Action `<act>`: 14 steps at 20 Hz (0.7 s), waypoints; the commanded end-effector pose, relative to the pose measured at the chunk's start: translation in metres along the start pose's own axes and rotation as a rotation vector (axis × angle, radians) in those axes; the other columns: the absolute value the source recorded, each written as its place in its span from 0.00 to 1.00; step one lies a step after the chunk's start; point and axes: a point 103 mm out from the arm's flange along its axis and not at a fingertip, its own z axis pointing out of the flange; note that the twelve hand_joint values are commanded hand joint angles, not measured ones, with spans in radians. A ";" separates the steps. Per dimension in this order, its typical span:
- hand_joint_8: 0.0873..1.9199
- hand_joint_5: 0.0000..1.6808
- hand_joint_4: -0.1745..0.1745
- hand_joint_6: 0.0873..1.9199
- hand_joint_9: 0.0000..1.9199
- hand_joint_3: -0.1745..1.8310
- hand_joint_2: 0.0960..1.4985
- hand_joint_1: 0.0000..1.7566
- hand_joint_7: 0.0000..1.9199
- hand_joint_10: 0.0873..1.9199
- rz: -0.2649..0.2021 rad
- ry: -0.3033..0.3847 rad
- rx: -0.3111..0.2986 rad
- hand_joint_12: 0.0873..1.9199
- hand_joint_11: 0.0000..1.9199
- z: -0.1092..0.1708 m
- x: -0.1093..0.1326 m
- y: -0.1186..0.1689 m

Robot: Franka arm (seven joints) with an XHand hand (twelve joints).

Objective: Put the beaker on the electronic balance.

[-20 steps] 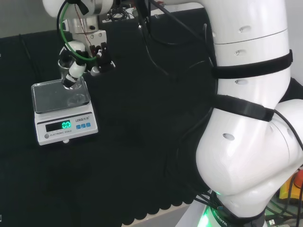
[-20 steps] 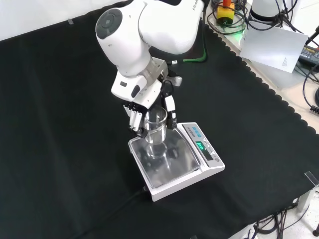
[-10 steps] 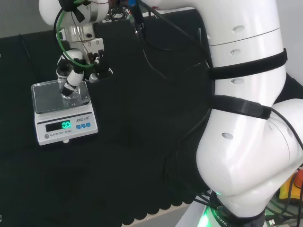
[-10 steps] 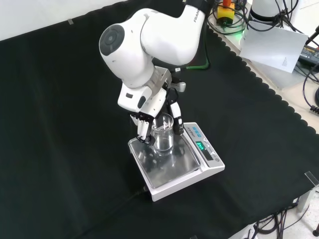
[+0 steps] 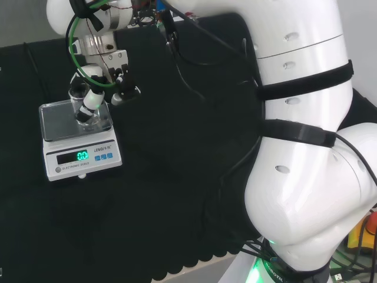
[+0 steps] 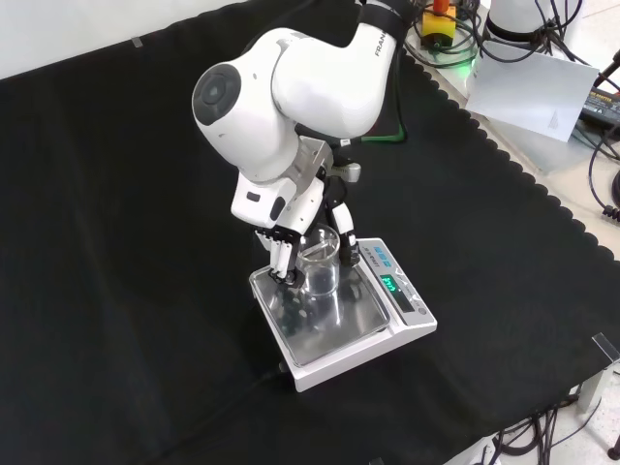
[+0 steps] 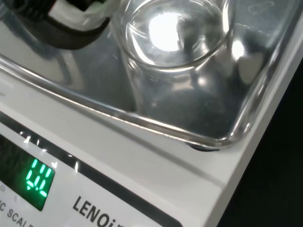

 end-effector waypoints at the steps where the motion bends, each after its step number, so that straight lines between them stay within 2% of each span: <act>1: 0.51 0.13 0.31 0.31 0.43 0.43 0.34 0.46 0.22 0.38 -0.028 0.030 0.021 0.63 0.34 0.000 -0.004 -0.004; 3: 0.45 0.08 0.37 0.14 0.32 0.36 0.34 0.38 0.12 0.38 -0.041 0.041 -0.002 0.69 0.23 -0.006 -0.003 -0.007; 6: 0.40 0.05 0.43 0.01 0.23 0.29 0.36 0.32 0.04 0.39 -0.054 0.070 -0.031 0.75 0.12 -0.017 -0.003 -0.010; 14: 0.38 0.03 0.47 0.00 0.18 0.24 0.37 0.30 0.01 0.40 -0.055 0.084 -0.087 0.76 0.07 -0.044 -0.008 -0.025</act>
